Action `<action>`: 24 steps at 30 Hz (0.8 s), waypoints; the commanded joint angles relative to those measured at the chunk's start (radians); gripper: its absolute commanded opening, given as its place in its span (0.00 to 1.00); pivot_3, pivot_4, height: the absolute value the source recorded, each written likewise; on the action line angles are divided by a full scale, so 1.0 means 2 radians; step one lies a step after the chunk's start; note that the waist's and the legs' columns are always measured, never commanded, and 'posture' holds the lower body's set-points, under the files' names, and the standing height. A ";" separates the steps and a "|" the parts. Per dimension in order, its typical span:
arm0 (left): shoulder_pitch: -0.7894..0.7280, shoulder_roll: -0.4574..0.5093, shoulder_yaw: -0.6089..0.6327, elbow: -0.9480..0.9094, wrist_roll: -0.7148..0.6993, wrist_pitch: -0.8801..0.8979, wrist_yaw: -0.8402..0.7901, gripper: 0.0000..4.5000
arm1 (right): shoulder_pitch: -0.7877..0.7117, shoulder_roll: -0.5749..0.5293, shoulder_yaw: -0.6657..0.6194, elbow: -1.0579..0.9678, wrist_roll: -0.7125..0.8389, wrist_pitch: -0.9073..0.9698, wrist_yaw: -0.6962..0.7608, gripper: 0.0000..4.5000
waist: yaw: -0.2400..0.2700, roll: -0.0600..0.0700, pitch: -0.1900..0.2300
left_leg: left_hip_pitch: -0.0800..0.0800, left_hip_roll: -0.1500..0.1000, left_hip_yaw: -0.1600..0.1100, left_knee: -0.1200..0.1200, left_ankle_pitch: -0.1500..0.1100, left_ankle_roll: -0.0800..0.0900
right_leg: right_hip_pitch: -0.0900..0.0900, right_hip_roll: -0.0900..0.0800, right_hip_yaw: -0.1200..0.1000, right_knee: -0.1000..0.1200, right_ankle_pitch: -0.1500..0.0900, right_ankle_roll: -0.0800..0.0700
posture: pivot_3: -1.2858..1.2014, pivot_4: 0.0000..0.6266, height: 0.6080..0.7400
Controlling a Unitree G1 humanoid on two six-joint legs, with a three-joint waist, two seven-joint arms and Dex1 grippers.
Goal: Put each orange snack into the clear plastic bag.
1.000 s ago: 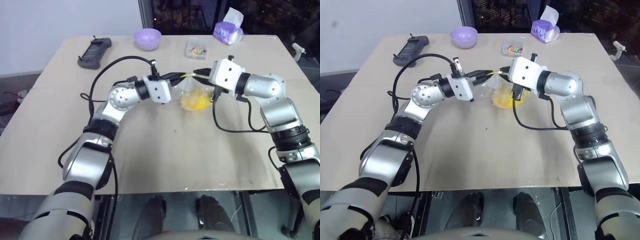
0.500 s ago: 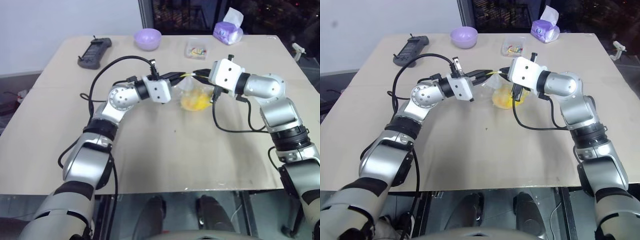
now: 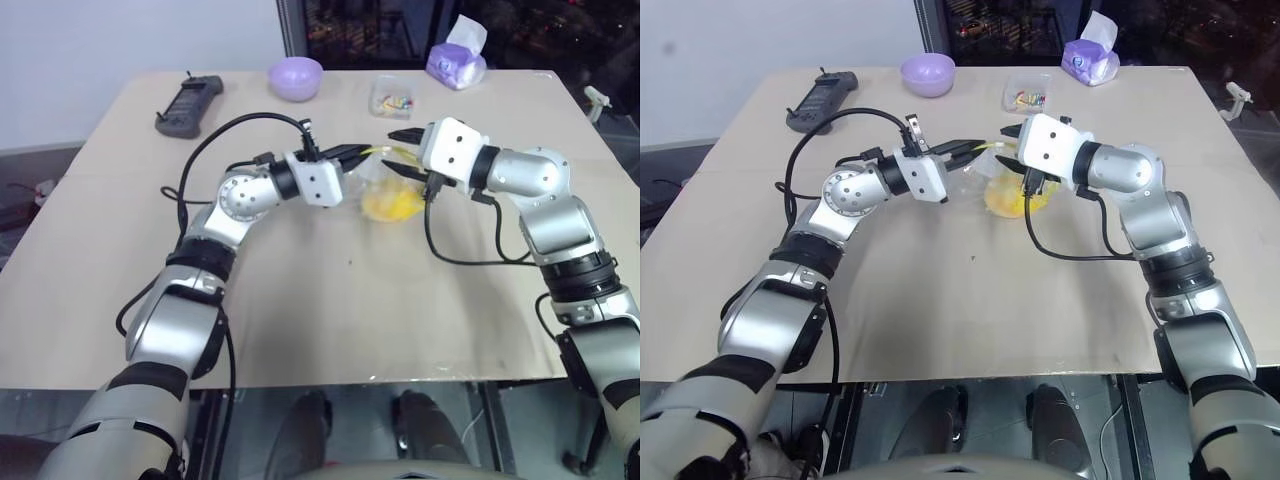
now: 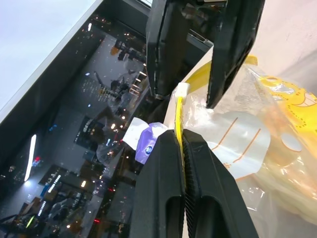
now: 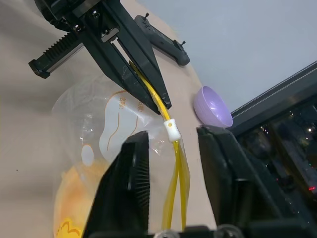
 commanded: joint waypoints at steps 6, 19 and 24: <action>-0.003 0.000 0.010 -0.011 -0.002 -0.006 0.005 0.00 | -0.009 -0.001 -0.008 -0.015 0.006 -0.015 0.000 0.20 | 0.000 0.000 0.000 | 0.000 0.000 0.000 0.000 0.000 0.000 | 0.000 0.000 0.000 0.000 0.000 0.000 | 0.52 0.24 1.00; -0.002 -0.001 0.010 -0.010 -0.002 -0.005 0.006 0.00 | -0.010 -0.001 -0.008 -0.013 0.002 -0.016 -0.003 0.06 | 0.000 0.000 0.000 | 0.000 0.000 0.000 0.000 0.000 0.000 | 0.000 0.000 0.000 0.000 0.000 0.000 | 0.52 0.24 1.00; -0.003 0.001 0.010 -0.007 0.006 -0.003 0.013 0.00 | -0.010 -0.002 -0.008 -0.012 0.000 -0.015 -0.005 0.06 | 0.000 0.000 0.000 | 0.000 0.000 0.000 0.000 0.000 0.000 | 0.000 0.000 0.000 0.000 0.000 0.000 | 0.52 0.24 1.00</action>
